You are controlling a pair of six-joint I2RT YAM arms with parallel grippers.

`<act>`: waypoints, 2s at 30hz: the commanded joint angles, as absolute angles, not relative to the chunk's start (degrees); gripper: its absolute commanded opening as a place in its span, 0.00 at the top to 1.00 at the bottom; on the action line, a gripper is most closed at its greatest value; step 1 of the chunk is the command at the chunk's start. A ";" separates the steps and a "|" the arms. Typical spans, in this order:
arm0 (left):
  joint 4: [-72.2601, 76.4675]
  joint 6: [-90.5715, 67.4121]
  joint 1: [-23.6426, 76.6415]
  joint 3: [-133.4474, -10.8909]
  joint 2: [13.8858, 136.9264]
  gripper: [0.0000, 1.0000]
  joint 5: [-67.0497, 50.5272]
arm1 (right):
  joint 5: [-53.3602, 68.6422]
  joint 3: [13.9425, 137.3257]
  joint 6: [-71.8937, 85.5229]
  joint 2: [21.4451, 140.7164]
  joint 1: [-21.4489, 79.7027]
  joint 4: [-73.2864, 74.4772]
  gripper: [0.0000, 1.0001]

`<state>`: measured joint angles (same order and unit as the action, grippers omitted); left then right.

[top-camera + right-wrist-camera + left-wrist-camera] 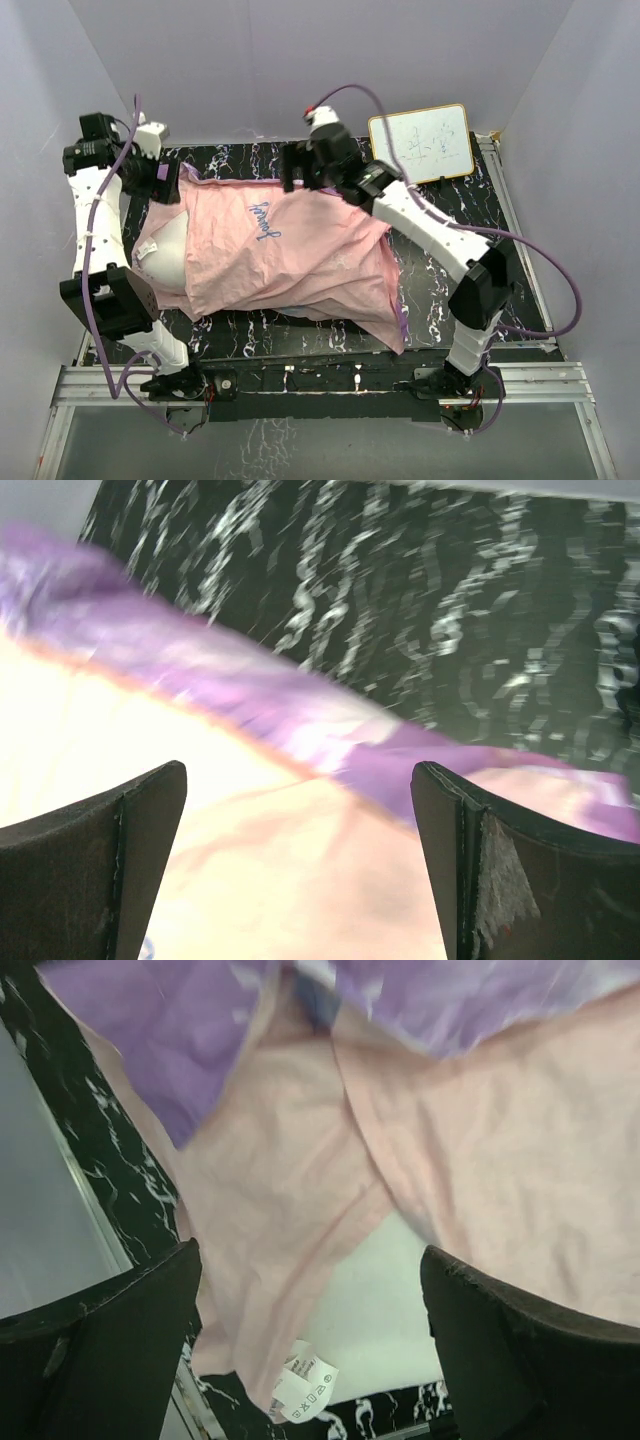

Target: Remove the pillowcase from the pillow

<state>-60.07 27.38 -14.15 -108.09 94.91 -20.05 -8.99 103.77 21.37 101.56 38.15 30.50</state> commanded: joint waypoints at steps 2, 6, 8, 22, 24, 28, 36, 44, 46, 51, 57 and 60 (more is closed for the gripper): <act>-64.14 36.71 -17.10 -94.70 90.71 0.14 -19.36 | -5.71 105.21 11.51 107.39 44.84 29.25 0.02; -56.51 38.38 -17.67 -84.38 88.70 0.21 -13.34 | -2.27 103.99 11.68 110.91 45.03 30.21 0.04; -53.18 38.09 -17.68 -82.40 89.00 0.25 -10.94 | -2.69 101.78 11.60 111.95 44.96 29.98 0.05; -32.28 34.54 -18.81 -79.19 89.92 0.57 1.39 | -1.83 83.32 16.28 106.32 39.85 22.77 0.18; -31.52 33.41 -18.81 -79.47 90.75 0.57 0.36 | -0.19 82.31 17.23 105.28 39.90 21.72 0.19; -30.71 29.23 -18.52 -81.32 93.73 0.58 -1.40 | 2.87 79.05 20.19 103.08 40.25 19.42 0.21; -28.31 28.46 -13.74 -81.96 99.60 0.47 2.41 | 3.68 72.98 23.59 100.40 42.85 16.98 0.21; -29.73 26.05 -11.00 -85.80 105.15 0.78 2.76 | 4.11 67.23 26.06 94.11 45.00 15.48 0.22; -30.65 25.20 -10.83 -88.10 105.81 0.94 2.11 | 4.25 65.63 26.44 92.22 45.38 14.84 0.22; -34.93 22.04 -10.66 -96.46 105.98 1.00 -2.62 | 3.99 63.11 26.88 88.10 46.07 14.28 0.22; -42.24 14.29 -10.39 -109.83 104.46 1.00 -16.74 | 3.61 61.06 26.83 84.04 47.31 13.91 0.19; -45.13 11.17 -9.32 -117.04 103.91 1.00 -23.63 | 3.39 60.27 26.43 81.35 47.63 13.88 0.17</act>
